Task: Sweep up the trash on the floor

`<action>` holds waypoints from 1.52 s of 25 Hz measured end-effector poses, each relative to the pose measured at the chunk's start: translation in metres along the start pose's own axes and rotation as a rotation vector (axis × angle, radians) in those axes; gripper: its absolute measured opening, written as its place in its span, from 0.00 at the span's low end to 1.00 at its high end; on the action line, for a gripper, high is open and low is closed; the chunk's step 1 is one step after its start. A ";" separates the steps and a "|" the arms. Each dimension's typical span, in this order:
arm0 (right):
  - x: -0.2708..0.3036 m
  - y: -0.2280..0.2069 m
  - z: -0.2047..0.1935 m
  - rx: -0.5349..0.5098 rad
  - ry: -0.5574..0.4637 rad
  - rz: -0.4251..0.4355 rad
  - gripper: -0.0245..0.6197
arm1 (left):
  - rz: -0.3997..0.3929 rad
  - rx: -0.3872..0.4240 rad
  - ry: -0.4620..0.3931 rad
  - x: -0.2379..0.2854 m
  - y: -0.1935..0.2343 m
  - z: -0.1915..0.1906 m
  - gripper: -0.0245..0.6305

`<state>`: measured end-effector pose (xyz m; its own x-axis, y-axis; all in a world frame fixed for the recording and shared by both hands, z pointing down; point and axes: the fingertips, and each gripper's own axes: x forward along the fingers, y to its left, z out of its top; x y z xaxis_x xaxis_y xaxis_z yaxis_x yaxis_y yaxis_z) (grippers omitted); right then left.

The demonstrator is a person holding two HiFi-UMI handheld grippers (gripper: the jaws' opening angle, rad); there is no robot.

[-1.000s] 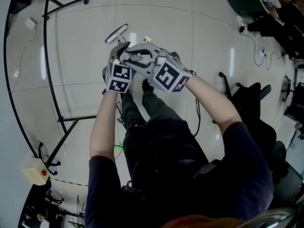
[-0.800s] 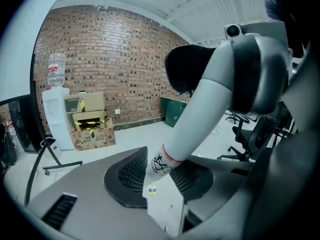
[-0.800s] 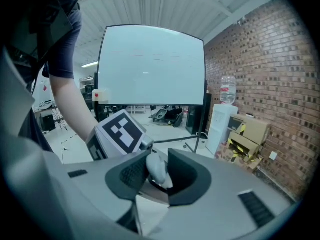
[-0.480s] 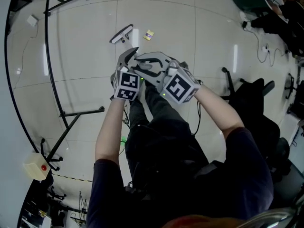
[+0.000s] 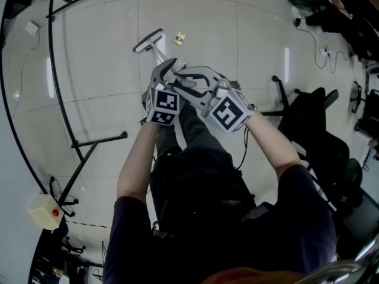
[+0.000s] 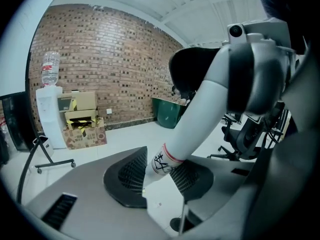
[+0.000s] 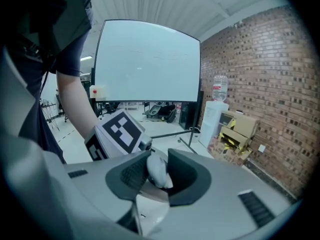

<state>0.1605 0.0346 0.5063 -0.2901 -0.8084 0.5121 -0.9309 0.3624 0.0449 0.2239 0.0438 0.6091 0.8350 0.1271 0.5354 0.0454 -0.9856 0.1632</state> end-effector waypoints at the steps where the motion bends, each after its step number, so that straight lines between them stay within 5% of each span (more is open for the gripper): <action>1: -0.002 0.000 0.000 0.000 0.001 0.000 0.22 | 0.001 -0.014 -0.004 0.000 -0.002 0.001 0.22; 14: -0.038 0.002 -0.019 -0.074 0.050 0.085 0.22 | 0.041 -0.017 0.015 0.016 -0.036 0.005 0.22; 28: -0.064 -0.016 -0.024 -0.032 0.019 0.047 0.22 | 0.003 0.006 0.006 0.032 -0.057 0.023 0.22; 38: -0.033 -0.067 0.022 0.057 -0.137 -0.096 0.22 | -0.001 0.180 -0.009 0.033 -0.002 0.059 0.19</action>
<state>0.2279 0.0271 0.4672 -0.2227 -0.8951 0.3862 -0.9659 0.2563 0.0371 0.2835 0.0431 0.5775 0.8398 0.1277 0.5277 0.1426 -0.9897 0.0125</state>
